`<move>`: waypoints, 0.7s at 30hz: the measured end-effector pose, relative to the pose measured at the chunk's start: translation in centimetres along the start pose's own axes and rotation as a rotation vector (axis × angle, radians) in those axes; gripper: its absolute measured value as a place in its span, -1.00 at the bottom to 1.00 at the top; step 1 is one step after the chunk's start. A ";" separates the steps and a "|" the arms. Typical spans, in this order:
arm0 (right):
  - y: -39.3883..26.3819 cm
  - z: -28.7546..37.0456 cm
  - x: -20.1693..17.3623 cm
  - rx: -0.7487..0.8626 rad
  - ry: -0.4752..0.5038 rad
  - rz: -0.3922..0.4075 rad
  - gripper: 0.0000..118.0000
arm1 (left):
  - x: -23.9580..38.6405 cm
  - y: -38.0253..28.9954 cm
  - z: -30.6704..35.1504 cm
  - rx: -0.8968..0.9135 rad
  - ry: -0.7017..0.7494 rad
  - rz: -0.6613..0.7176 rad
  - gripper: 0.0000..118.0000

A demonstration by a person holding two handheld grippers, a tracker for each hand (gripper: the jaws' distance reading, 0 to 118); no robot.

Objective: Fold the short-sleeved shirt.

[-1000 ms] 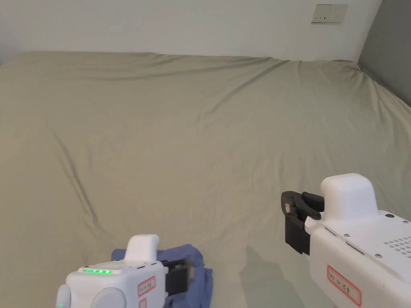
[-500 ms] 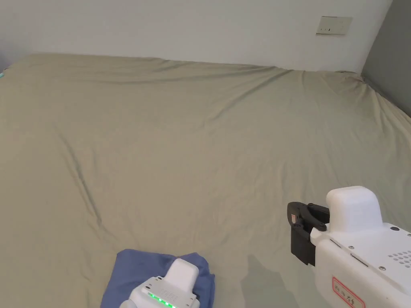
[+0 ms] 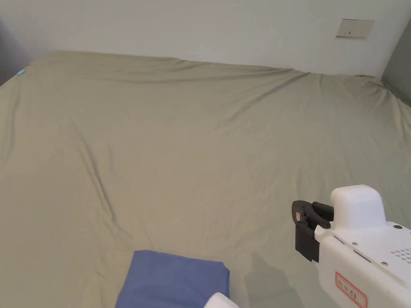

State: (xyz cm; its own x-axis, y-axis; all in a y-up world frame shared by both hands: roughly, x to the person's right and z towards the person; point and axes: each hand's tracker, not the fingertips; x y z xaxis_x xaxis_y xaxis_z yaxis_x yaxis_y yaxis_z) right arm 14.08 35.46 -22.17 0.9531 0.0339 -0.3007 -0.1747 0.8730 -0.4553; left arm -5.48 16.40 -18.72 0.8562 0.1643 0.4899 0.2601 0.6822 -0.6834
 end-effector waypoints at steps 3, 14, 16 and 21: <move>-0.2 -1.1 -0.7 -0.002 0.028 0.006 -0.98 | -4.1 0.5 3.7 0.118 0.018 0.177 -1.00; -12.4 -12.7 -7.3 -0.431 0.230 0.092 -0.98 | -16.9 -2.8 10.2 0.192 0.302 0.381 -1.00; -15.6 -14.9 -8.0 -0.589 0.268 0.098 -0.98 | -17.9 -3.5 10.1 0.162 0.285 0.406 -1.00; -15.9 -16.2 -6.4 -0.651 0.335 0.023 -0.98 | -20.3 -4.4 9.5 0.092 0.149 0.489 -0.54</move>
State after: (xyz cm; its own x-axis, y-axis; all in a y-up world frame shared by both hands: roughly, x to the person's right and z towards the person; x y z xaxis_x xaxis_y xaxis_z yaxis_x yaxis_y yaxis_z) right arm 6.77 13.47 -26.61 0.8389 -0.1932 -0.5088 -0.4043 0.4045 -0.8203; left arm -28.22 16.85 -20.53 0.9238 0.3809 0.0388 -0.2205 0.6121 -0.7594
